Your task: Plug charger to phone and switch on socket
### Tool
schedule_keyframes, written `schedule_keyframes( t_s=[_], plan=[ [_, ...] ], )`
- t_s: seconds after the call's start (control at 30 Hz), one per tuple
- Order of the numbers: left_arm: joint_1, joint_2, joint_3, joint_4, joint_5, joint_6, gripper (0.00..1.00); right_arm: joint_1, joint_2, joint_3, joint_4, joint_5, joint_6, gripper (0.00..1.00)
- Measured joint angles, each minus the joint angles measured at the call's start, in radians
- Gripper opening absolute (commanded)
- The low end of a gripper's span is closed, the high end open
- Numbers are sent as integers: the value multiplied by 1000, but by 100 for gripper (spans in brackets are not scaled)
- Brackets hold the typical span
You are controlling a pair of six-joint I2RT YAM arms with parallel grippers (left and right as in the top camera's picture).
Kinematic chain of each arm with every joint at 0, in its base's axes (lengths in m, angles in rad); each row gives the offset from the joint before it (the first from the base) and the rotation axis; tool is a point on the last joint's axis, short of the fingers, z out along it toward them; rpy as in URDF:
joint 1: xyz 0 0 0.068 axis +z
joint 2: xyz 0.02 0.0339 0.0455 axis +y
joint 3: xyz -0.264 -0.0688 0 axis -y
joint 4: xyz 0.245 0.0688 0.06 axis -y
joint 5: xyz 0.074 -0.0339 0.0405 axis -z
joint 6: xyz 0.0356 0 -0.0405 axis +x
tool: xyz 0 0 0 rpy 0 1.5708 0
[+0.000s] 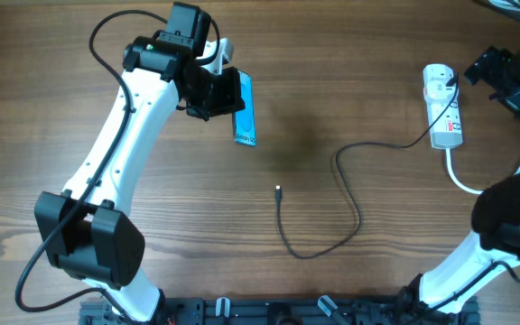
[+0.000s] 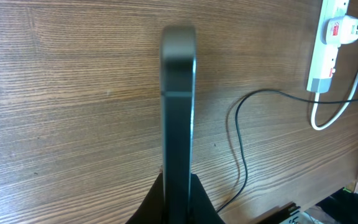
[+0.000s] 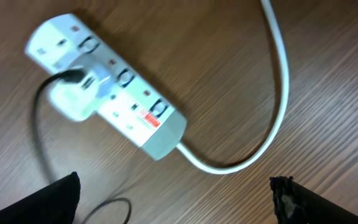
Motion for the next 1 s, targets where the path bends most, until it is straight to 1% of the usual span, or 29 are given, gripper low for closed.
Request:
schedule_keyframes(
  t_s=[0.17,0.43,0.53,0.77,1.0],
  plan=[
    [0,0,0,0,0,0,4,-89,53,0,45,45,45,100],
    [-19,0,0,1,0,0,4,-79,172,0,139,23,52,100],
    [-26,0,0,13,0,0,4,-79,190,0,156,8,51,100],
    [-26,0,0,26,0,0,4,-79,241,0,203,-105,-48,100],
    [-26,0,0,26,0,0,4,-79,242,0,228,-113,-55,100]
  ],
)
